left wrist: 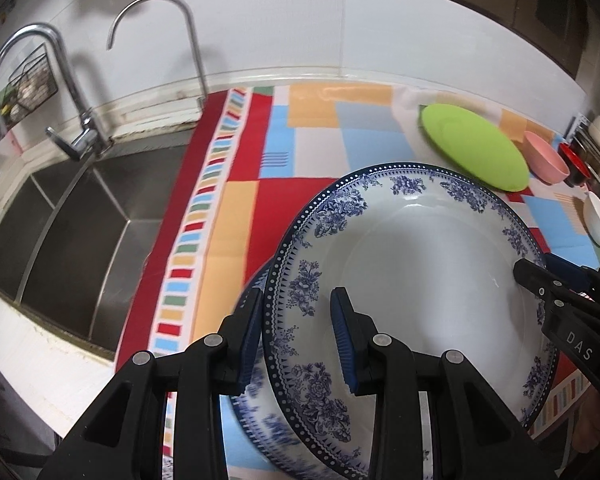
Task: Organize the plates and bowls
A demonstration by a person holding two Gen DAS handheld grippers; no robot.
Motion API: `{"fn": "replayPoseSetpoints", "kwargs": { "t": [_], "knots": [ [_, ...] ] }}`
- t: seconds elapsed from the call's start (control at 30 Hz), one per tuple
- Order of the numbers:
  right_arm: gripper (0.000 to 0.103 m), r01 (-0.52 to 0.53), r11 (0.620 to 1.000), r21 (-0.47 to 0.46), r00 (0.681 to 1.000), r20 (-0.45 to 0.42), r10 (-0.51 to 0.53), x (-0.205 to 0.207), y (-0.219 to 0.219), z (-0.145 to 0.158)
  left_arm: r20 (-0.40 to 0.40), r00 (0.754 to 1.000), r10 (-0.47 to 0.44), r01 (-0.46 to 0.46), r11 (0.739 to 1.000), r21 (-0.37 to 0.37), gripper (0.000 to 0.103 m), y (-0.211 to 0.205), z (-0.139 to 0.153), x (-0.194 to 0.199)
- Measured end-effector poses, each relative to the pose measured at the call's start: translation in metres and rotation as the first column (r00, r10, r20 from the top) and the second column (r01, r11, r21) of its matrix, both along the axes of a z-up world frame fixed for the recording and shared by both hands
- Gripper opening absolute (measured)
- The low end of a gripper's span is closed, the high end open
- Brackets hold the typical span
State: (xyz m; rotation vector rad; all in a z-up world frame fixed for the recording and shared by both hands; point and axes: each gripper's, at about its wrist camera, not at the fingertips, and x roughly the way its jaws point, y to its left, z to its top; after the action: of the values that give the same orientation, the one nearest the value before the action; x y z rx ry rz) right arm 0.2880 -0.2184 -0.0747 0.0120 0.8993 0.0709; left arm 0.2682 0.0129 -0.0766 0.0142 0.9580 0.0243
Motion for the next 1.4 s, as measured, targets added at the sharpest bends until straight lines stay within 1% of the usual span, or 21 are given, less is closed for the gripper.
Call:
{"fn": "replayPoseSetpoints", "kwargs": {
  "t": [0.17,0.37,0.77,1.17,1.3,1.37,1.4],
  "knots": [
    [0.038,-0.034,0.999,0.002,0.999,-0.025,0.034,0.004,0.021,-0.007,-0.03,0.999,0.035,-0.035,0.999,0.001,0.034,0.018,-0.01,-0.003],
    [0.038,-0.058,0.998,0.01,0.996,-0.071,0.059,0.007,0.036,-0.02,-0.065,0.997,0.041,-0.041,0.999,0.008,0.034,0.026,-0.021,-0.004],
    [0.038,-0.054,0.999,0.008,0.99,-0.133,0.054,0.008,0.04,-0.037,-0.119,0.992,0.044,-0.043,0.999,0.005,0.034,0.028,-0.039,-0.001],
    [0.038,-0.061,0.998,0.027,0.984,-0.169,0.064,0.013,0.039,-0.045,-0.129,0.99,0.054,-0.05,0.998,0.027,0.035,0.025,-0.042,0.001],
    [0.039,-0.067,0.997,0.038,0.981,-0.178,0.073,0.013,0.038,-0.047,-0.131,0.99,0.059,-0.055,0.998,0.031,0.038,0.024,-0.042,0.001],
    [0.039,-0.071,0.997,0.035,0.981,-0.18,0.076,0.014,0.039,-0.047,-0.121,0.991,0.063,-0.059,0.998,0.036,0.042,0.024,-0.04,0.0],
    [0.04,-0.071,0.997,0.032,0.982,-0.175,0.075,0.013,0.039,-0.046,-0.115,0.991,0.064,-0.06,0.997,0.041,0.047,0.024,-0.038,-0.001]
  ]
}}
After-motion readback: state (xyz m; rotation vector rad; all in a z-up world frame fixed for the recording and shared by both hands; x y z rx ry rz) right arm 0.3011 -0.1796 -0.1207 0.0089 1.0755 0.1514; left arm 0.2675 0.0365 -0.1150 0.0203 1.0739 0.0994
